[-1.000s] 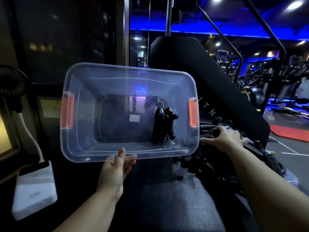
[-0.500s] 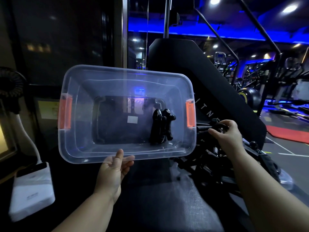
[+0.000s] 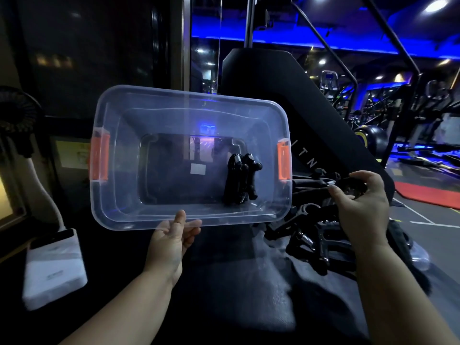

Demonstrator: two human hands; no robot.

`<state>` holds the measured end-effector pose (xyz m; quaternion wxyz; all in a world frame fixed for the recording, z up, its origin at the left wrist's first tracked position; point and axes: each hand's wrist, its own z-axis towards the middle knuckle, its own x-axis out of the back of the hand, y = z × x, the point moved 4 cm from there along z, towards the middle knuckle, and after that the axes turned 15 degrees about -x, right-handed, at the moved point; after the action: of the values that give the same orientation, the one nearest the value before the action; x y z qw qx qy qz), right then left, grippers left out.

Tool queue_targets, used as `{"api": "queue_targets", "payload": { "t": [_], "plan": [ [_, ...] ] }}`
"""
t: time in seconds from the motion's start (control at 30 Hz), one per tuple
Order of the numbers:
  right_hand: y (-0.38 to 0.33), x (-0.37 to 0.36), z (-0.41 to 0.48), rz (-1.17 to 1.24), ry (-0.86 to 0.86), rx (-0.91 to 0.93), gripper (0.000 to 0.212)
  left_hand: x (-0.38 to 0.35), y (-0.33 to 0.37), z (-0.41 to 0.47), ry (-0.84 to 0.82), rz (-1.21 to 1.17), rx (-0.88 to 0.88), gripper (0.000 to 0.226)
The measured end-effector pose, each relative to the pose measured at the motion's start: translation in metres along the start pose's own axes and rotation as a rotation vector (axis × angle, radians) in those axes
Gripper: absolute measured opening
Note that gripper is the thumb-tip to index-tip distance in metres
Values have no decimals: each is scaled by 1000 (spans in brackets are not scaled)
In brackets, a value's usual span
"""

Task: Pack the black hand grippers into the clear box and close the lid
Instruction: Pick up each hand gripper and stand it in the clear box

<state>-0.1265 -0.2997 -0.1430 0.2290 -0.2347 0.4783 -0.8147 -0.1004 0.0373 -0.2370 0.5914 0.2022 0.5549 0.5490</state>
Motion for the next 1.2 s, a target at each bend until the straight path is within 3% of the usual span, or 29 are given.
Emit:
{"api": "queue_targets", "payload": {
  "t": [0.2,0.53,0.7,0.87,1.0,1.1,1.2],
  "plan": [
    [1,12,-12,-73,-53,11,37,2,-2,0,-11,0,1,19],
    [-22,-17,-67,-234,-481,101,49,-1,2,-3,-9,-12,4,18],
    [-32,-28,-83,-347,-449,160,47,0,1,-3,-17,3,3,22],
    [-34,-33,-86,-365,-476,94,27,2,-1,-1,-35,13,5,24],
    [-35,-31,-85,-426,-492,-40,68,0,0,-1,-31,9,-1,21],
    [-32,-33,-84,-464,-532,-137,72,1,0,-1,-23,8,-1,20],
    [-24,-32,-83,-510,-654,-306,91,1,0,-2,-26,8,-4,21]
  ]
}}
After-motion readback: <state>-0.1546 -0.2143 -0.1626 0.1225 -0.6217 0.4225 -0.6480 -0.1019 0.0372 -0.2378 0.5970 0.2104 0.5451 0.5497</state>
